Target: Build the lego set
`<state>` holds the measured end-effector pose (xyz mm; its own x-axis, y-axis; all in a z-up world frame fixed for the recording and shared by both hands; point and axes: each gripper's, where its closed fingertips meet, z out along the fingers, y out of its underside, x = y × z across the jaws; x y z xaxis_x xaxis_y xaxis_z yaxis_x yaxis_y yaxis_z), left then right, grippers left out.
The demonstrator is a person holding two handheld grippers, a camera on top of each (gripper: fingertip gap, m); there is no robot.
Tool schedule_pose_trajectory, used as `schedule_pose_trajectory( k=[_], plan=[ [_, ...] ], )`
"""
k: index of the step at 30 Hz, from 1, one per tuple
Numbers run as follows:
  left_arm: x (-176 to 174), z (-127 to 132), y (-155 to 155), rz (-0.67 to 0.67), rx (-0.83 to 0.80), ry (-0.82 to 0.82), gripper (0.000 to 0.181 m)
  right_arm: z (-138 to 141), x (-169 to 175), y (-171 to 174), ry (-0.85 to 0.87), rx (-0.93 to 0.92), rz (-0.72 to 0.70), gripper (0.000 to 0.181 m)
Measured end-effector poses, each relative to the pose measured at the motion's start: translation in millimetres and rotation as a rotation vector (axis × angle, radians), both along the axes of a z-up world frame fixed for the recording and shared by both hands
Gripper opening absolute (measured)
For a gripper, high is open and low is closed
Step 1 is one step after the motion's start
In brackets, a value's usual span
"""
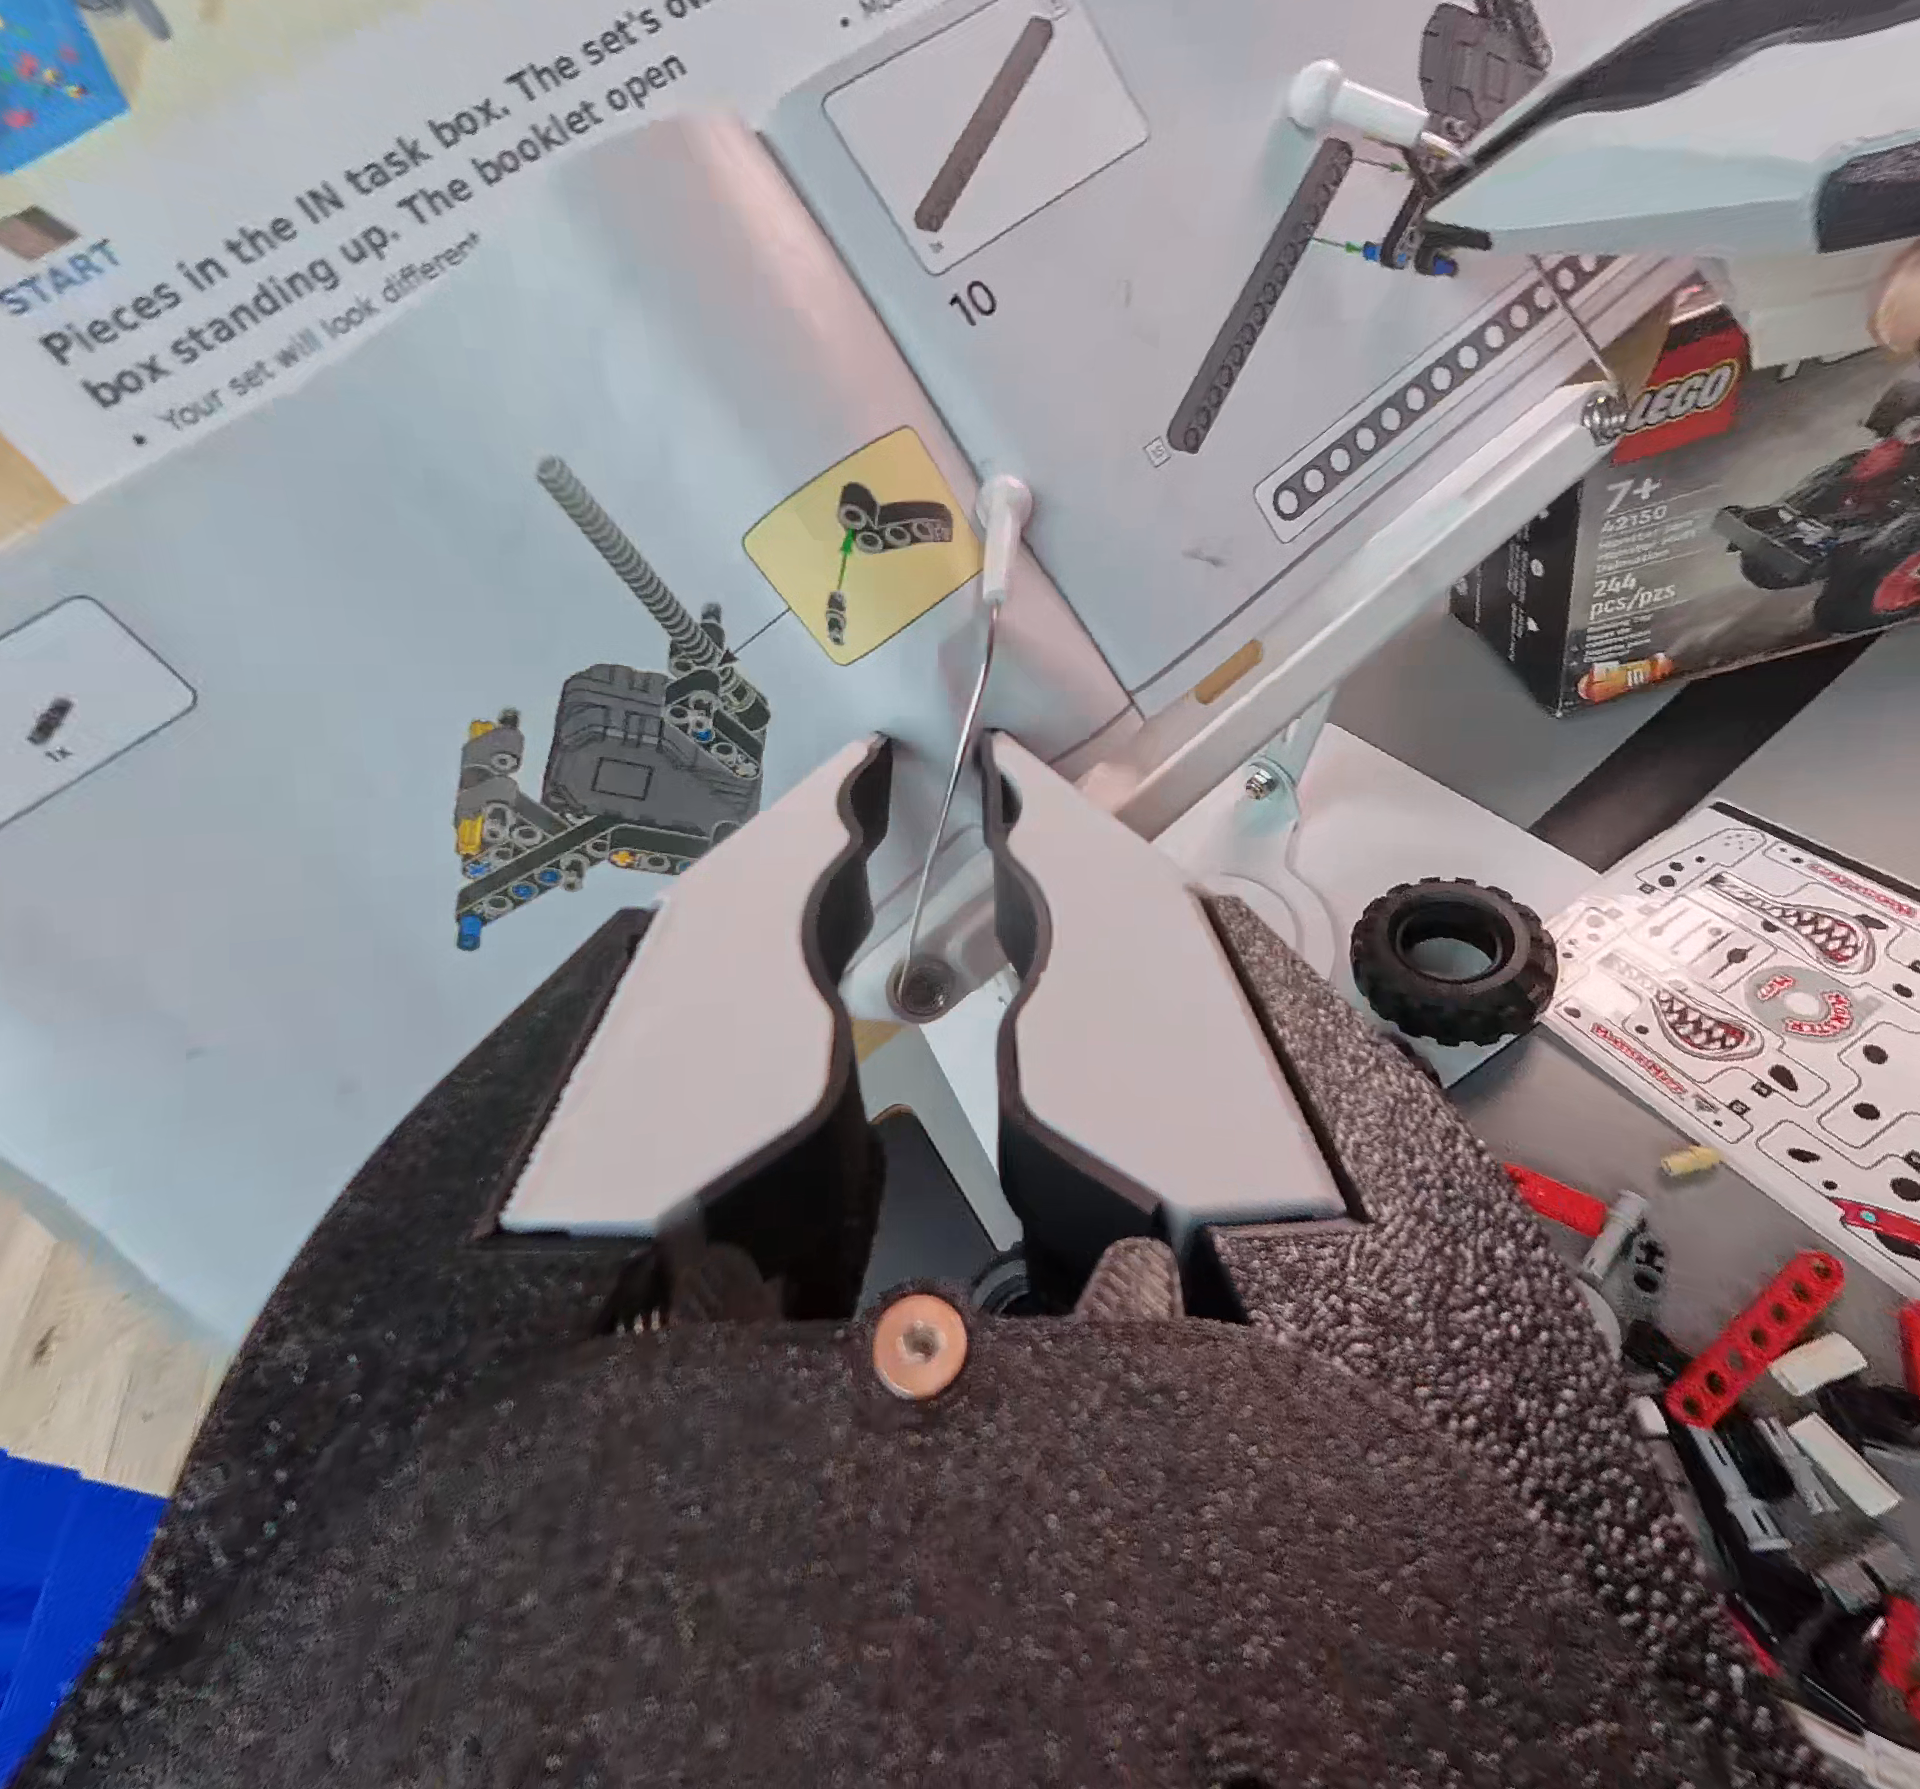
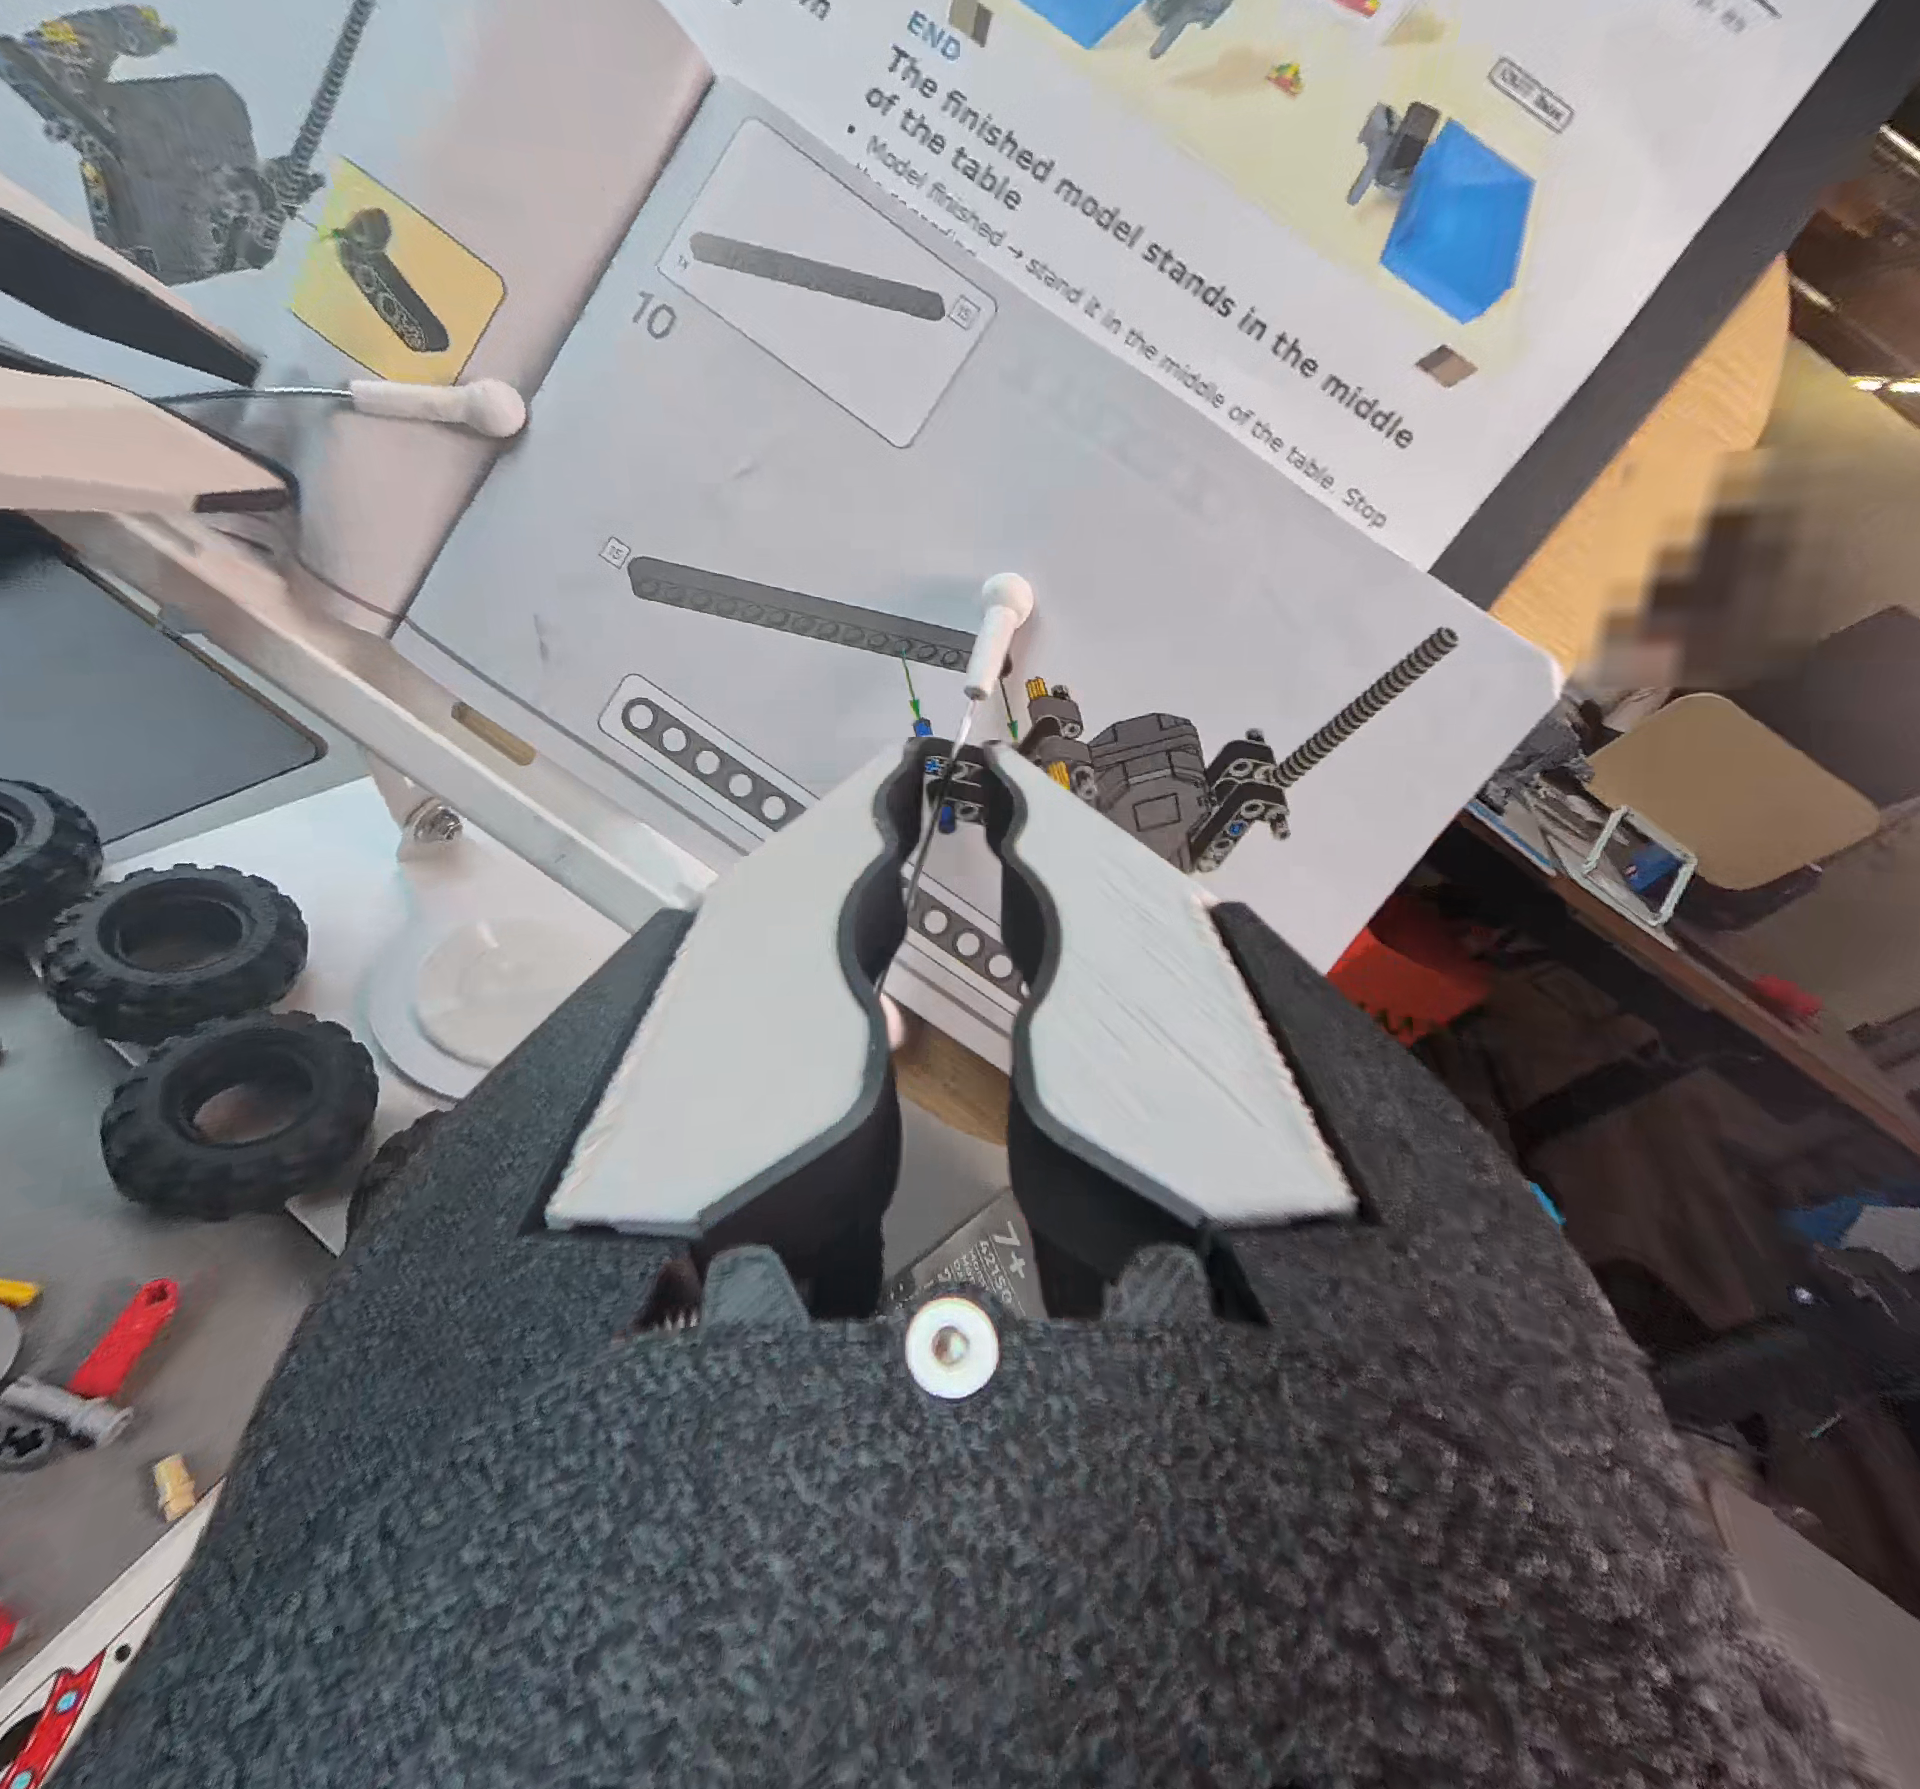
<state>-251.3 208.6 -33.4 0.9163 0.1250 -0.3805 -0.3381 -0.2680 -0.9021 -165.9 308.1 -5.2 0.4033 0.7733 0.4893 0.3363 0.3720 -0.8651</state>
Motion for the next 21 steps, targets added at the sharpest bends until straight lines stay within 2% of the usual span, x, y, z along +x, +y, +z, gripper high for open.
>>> schedule_pose_trajectory(
  k=[2,4,6,9,11,13,15,16,18,21],
  plan=[
    [-2.2,1.1,-6.3,0.002,0.047,-0.044,0.006,-0.9,5.0,2.6,0.058,-0.071,0.024,0.003],
    [-7.9,3.0,-17.0,0.024,0.130,-0.149,0.002,-1.8,18.5,12.4,0.135,-0.126,-0.015,0.005],
    [-20.4,3.6,-29.6,0.050,0.223,-0.323,0.004,-7.3,32.7,20.8,0.211,-0.204,-0.044,0.008],
    [-36.8,-6.5,-45.7,0.054,0.336,-0.680,0.006,-22.4,50.4,26.7,0.310,-0.367,-0.072,0.012],
    [-36.6,-15.9,-52.5,0.045,0.366,-0.793,0.008,-36.7,59.5,25.1,0.351,-0.478,-0.084,0.015],
    [-33.7,-23.6,-56.9,0.027,0.373,-0.855,0.010,-50.1,65.6,19.2,0.417,-0.606,-0.050,0.021],
    [-34.0,-27.0,-62.8,0.015,0.370,-0.886,0.010,-67.3,68.6,10.7,0.405,-0.717,-0.010,0.050],
    [-35.3,-27.0,-67.0,0.012,0.368,-0.873,0.010,-72.5,73.2,8.7,0.399,-0.731,-0.013,0.050],
    [-41.0,-25.3,-77.6,0.020,0.365,-0.836,0.013,-71.6,88.4,9.2,0.402,-0.685,-0.052,0.051],
    [-49.8,-11.8,-95.6,0.033,0.410,-0.802,0.017,-38.3,100.6,10.0,0.399,-0.448,-0.108,0.052]
  ],
)
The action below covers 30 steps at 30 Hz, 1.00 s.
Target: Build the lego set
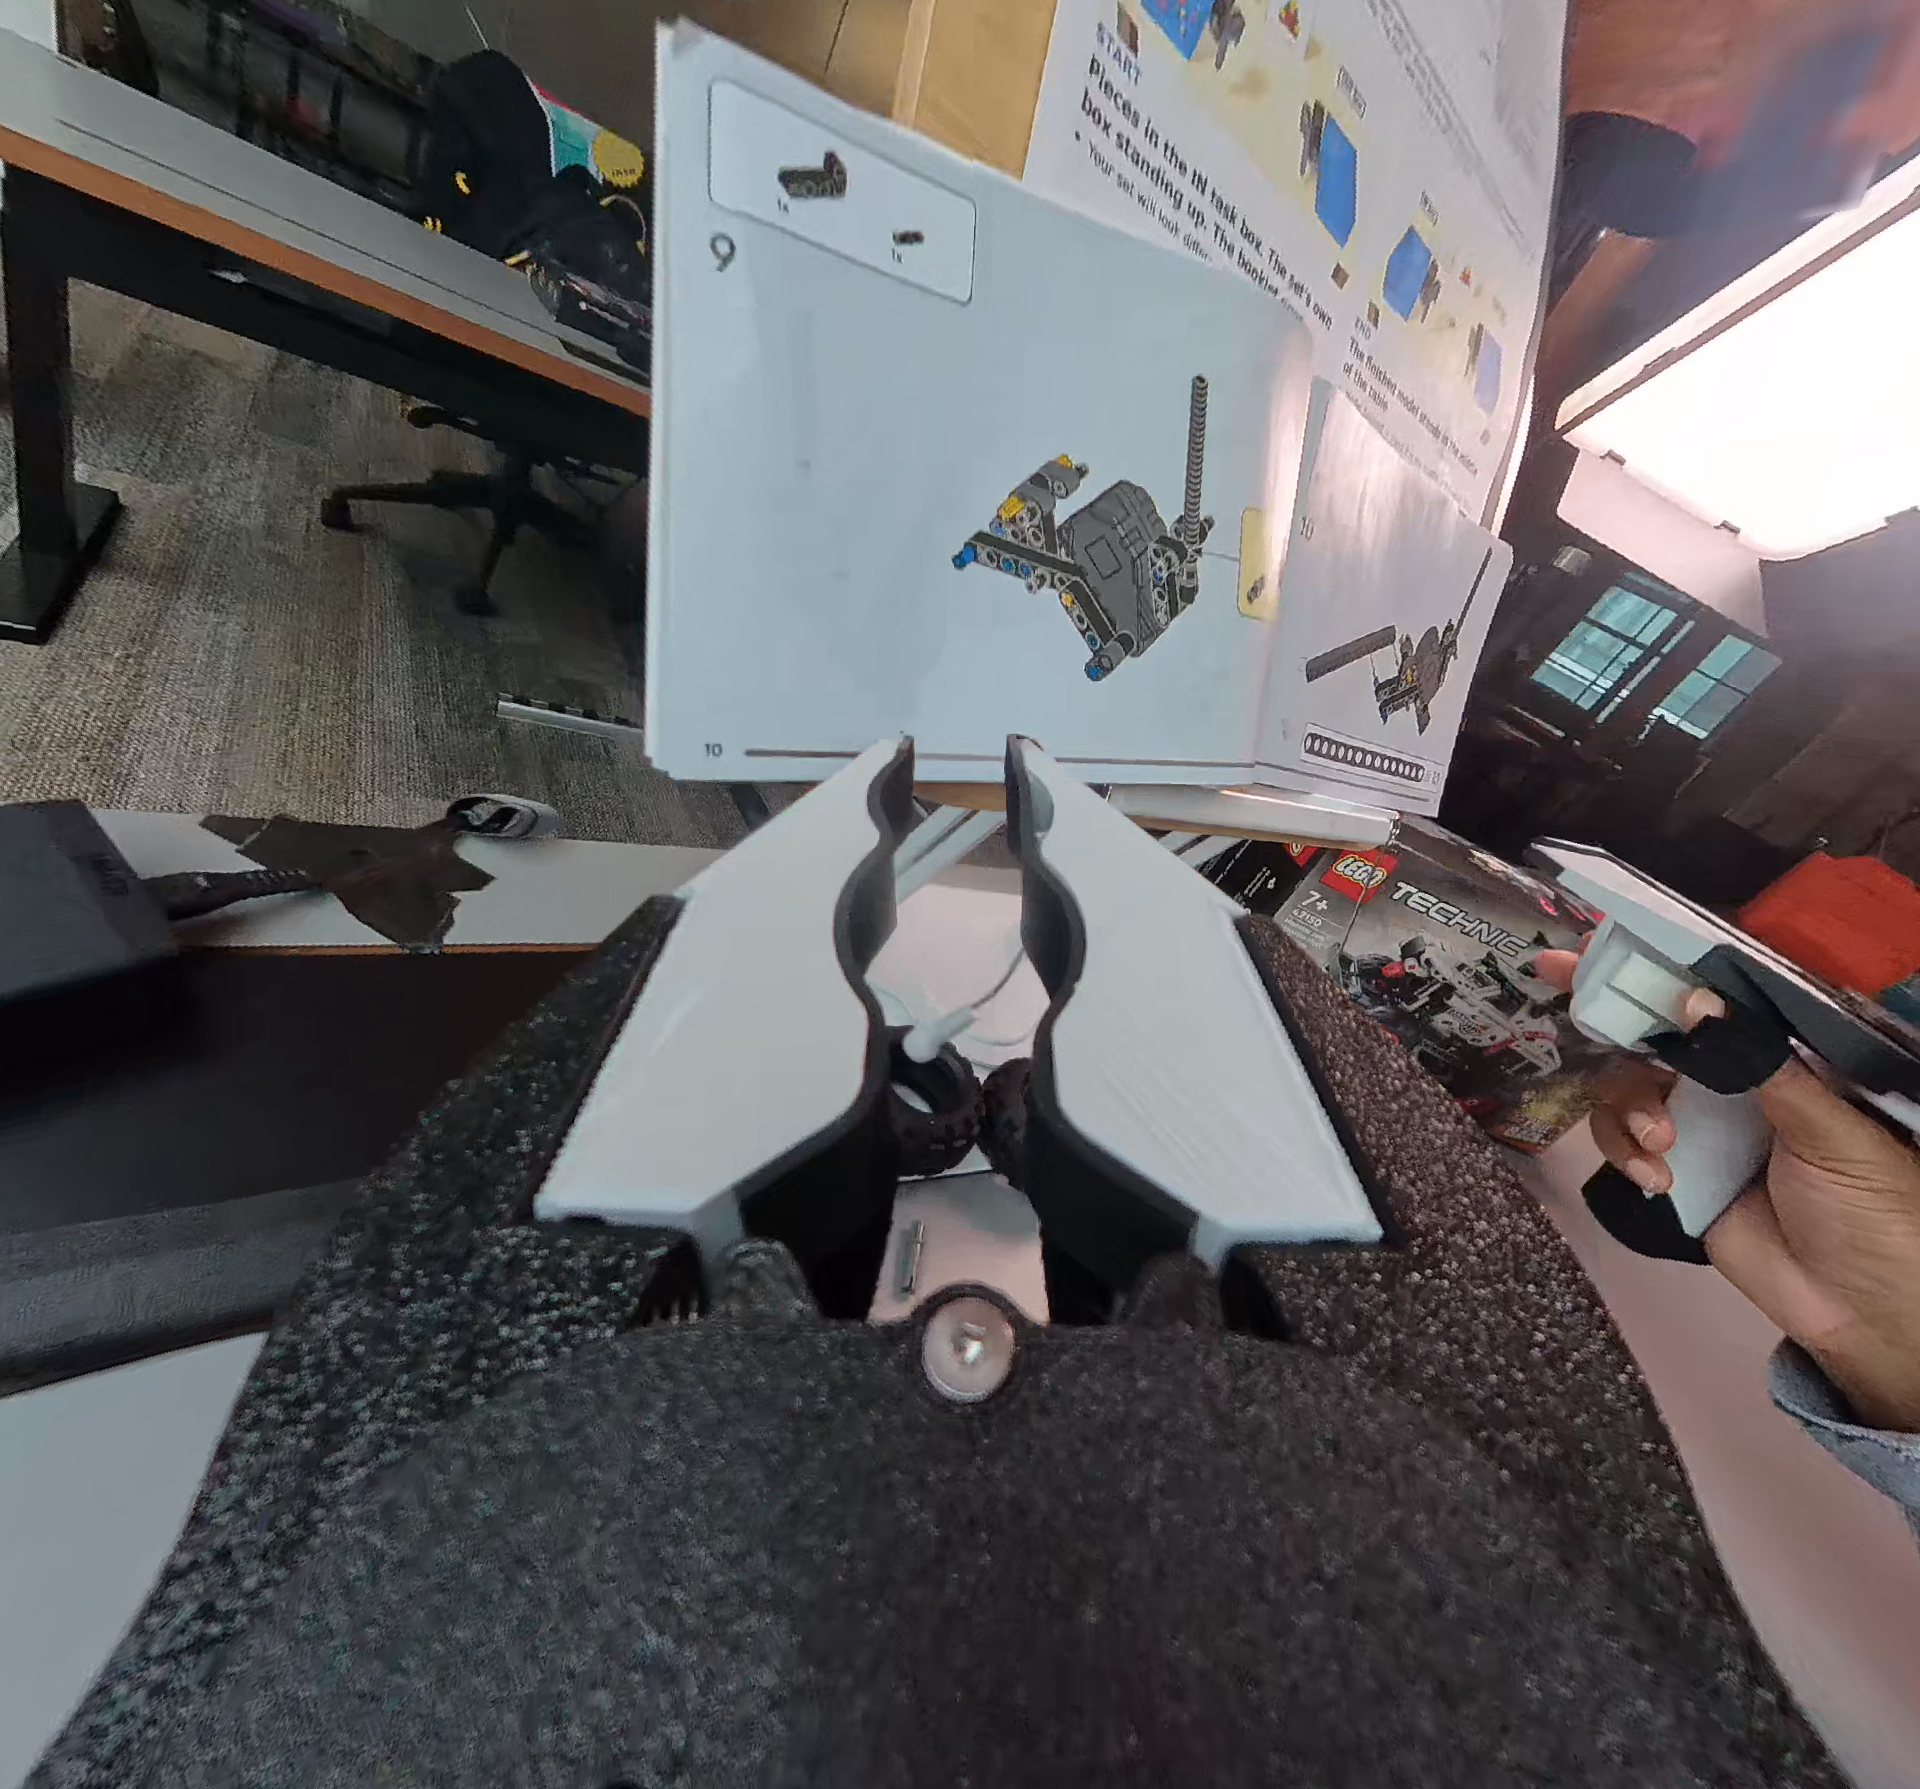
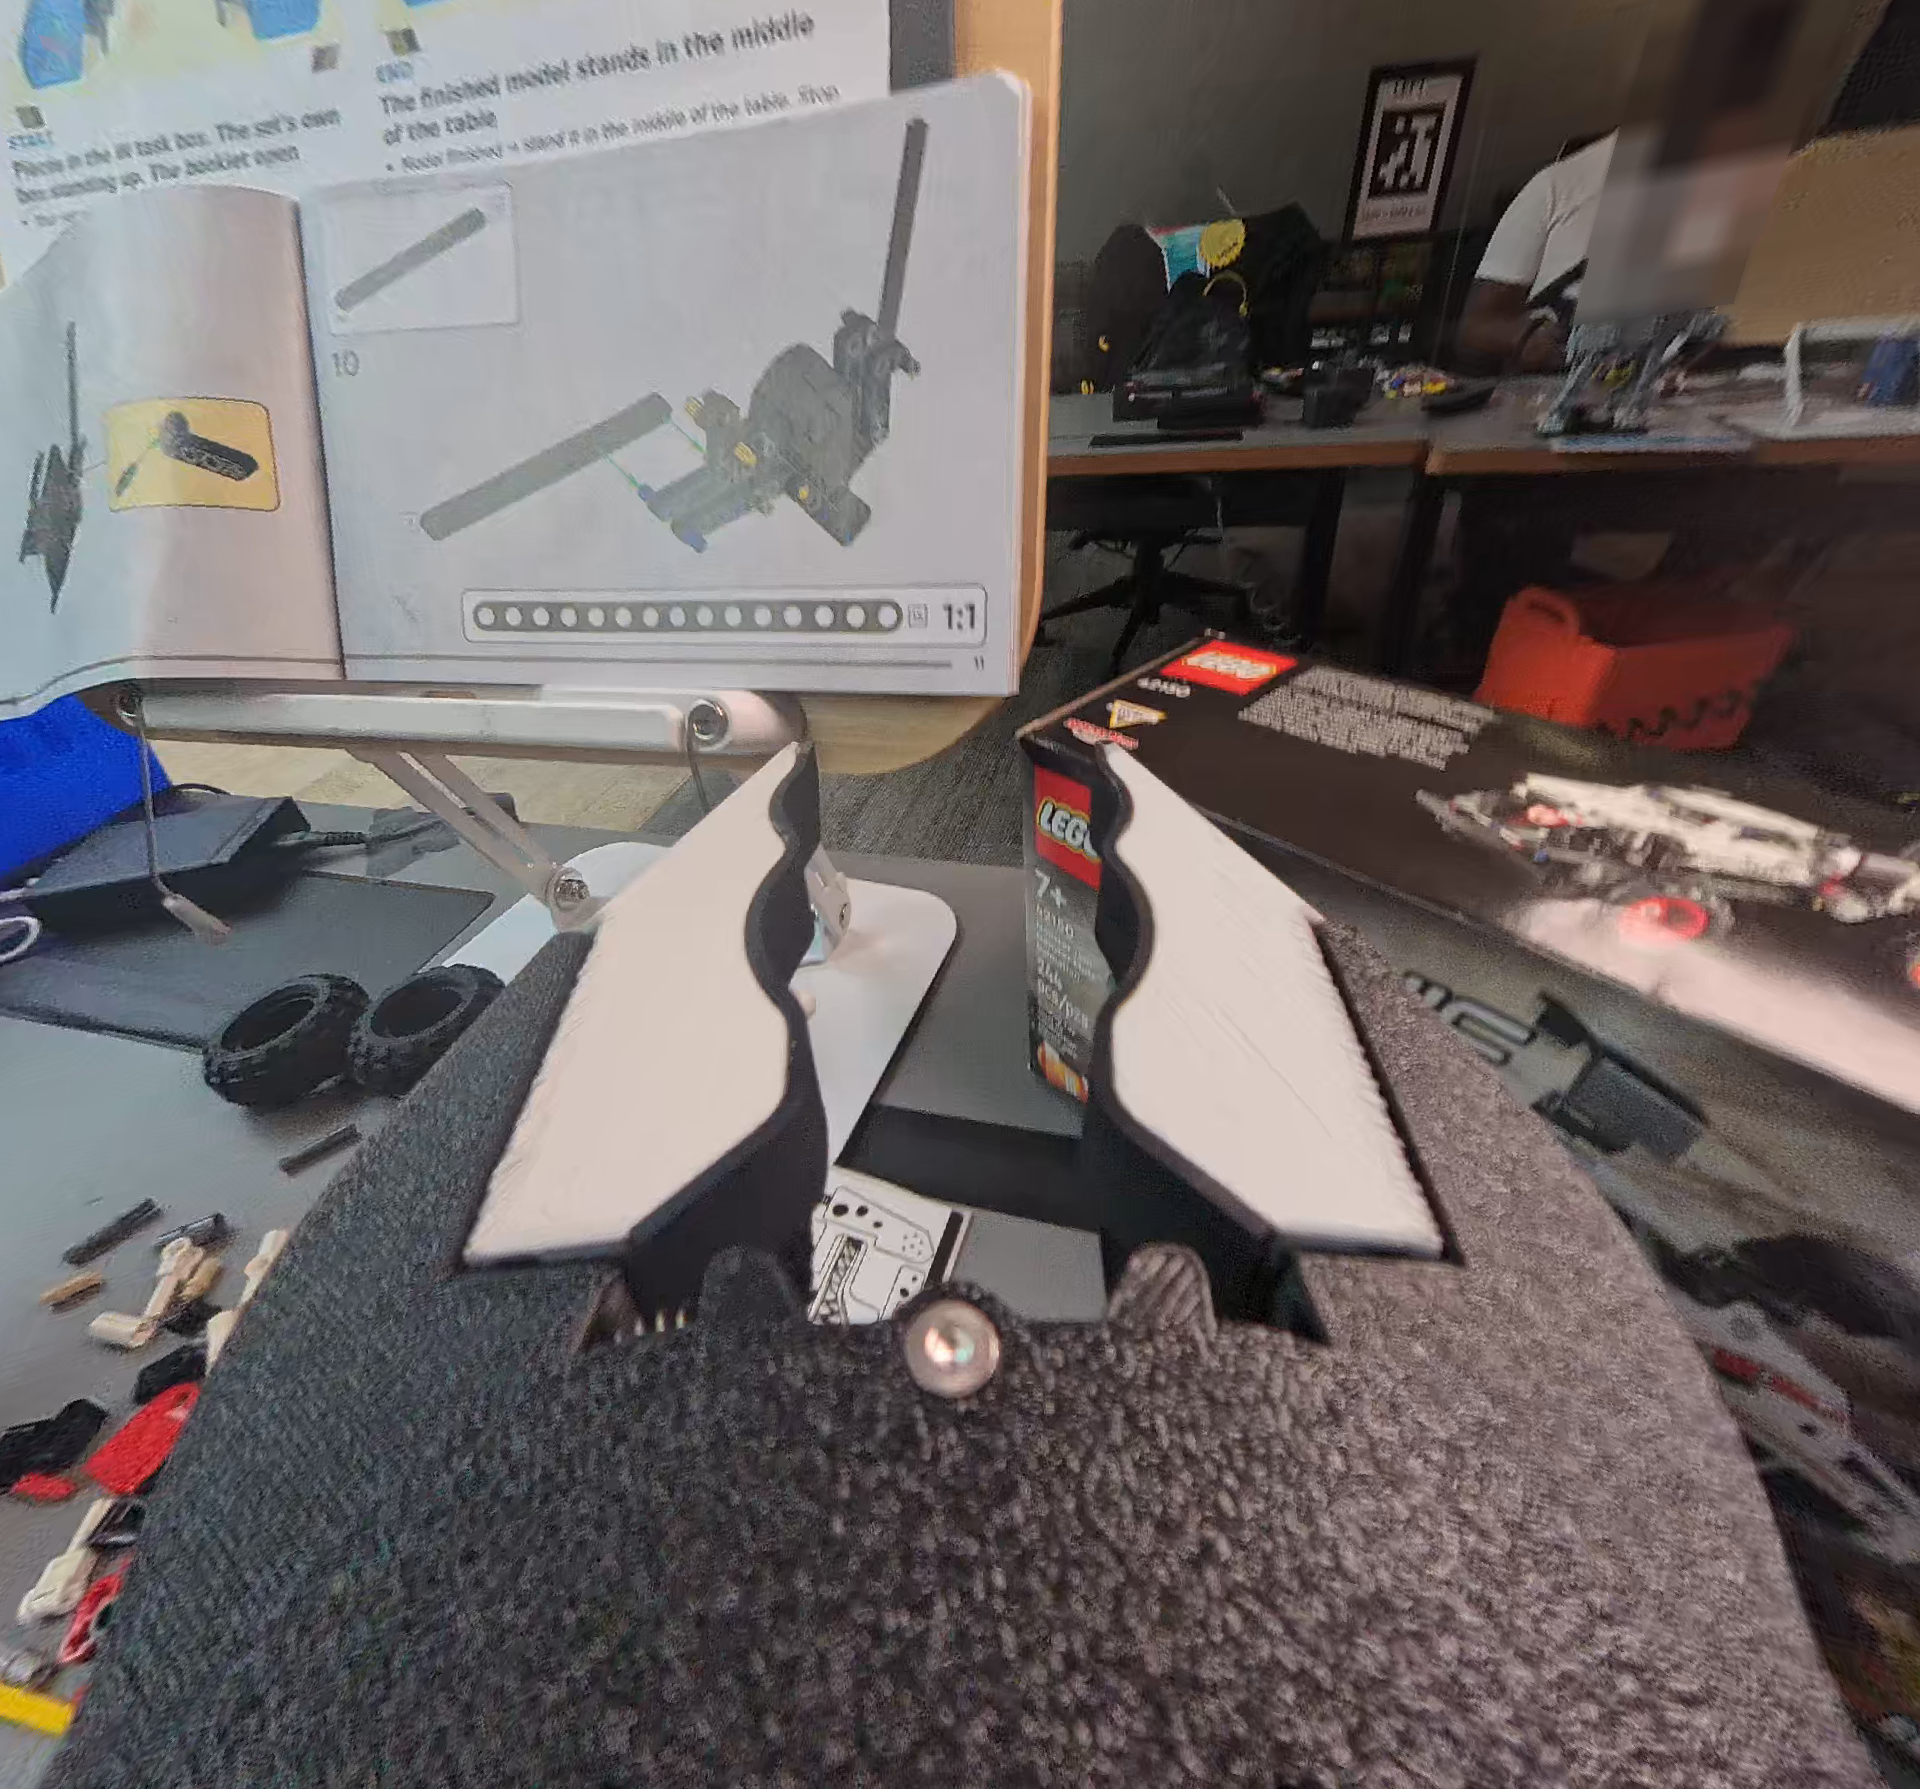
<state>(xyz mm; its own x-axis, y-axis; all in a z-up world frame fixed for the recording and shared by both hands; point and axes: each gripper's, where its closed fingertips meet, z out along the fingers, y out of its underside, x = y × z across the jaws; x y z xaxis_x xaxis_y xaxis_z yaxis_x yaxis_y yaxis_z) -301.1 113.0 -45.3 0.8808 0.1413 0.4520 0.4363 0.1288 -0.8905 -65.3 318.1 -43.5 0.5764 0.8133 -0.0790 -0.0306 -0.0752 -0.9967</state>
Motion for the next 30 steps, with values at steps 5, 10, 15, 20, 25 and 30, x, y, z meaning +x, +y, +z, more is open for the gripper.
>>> schedule_pose_trajectory(
  k=[5,10,15,20,25,30],
  plan=[
    [15.5,26.0,-4.8,-0.016,0.040,0.061,0.025,52.5,-52.0,-4.1,-0.108,0.197,0.029,0.080],
    [41.0,35.8,1.1,-0.052,-0.018,0.209,0.034,44.7,-99.3,15.3,-0.286,0.232,-0.007,0.088],
    [51.7,36.9,9.4,-0.093,-0.080,0.287,0.040,40.2,-105.3,5.8,-0.255,0.238,-0.022,0.068],
    [69.3,40.3,28.7,-0.148,-0.107,0.324,0.042,35.6,-100.8,0.8,-0.278,0.250,0.021,0.018],
    [47.1,22.3,49.6,-0.064,-0.261,0.351,0.046,62.7,-91.8,16.3,-0.218,0.298,-0.010,0.087],
    [15.4,26.6,62.3,0.033,-0.284,0.416,0.028,65.8,-103.4,33.3,-0.263,0.264,0.010,0.104]
  ],
)
